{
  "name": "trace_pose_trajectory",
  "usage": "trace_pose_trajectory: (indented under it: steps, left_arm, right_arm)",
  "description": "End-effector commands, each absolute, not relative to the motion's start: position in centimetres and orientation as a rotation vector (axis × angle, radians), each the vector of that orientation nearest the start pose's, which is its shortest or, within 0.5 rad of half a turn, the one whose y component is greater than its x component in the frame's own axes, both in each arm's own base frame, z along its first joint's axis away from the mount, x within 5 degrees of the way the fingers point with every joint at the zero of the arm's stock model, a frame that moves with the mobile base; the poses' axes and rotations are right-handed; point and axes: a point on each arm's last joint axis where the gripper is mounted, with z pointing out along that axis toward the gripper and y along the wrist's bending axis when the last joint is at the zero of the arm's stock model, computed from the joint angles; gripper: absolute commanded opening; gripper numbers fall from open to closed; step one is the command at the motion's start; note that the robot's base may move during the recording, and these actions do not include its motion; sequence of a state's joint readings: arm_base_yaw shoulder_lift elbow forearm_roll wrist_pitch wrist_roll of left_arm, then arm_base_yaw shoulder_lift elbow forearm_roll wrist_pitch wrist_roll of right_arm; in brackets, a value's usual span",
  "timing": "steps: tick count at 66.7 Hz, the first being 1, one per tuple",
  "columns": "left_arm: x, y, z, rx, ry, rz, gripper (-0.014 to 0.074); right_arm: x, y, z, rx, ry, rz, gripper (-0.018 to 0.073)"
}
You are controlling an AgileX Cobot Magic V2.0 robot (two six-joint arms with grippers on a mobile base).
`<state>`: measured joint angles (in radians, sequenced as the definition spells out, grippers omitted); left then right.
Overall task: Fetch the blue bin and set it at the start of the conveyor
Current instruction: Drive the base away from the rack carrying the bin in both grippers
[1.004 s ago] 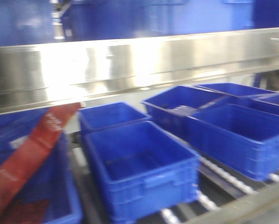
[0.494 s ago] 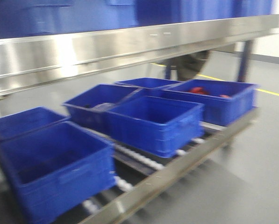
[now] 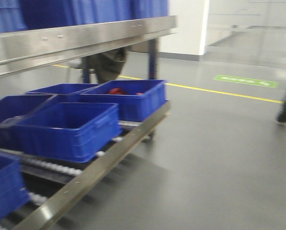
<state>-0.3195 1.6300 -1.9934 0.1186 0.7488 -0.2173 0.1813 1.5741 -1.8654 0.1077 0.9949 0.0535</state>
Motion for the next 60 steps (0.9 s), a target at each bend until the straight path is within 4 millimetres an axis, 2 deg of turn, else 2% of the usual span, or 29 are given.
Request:
trace_pose_trajectory:
  steps: [1,60]
  left_arm:
    - [33.52,-10.67,52.04,0.108,1.78,-0.288,-0.0111]
    - [33.52,-10.67,52.04,0.108,1.78,-0.288,-0.0111]
  right_arm:
    - [32.89,6.9,47.61,-0.16,2.12,0.255,-0.0151]
    - [32.89,6.9,47.61,-0.16,2.12,0.255,-0.0151]
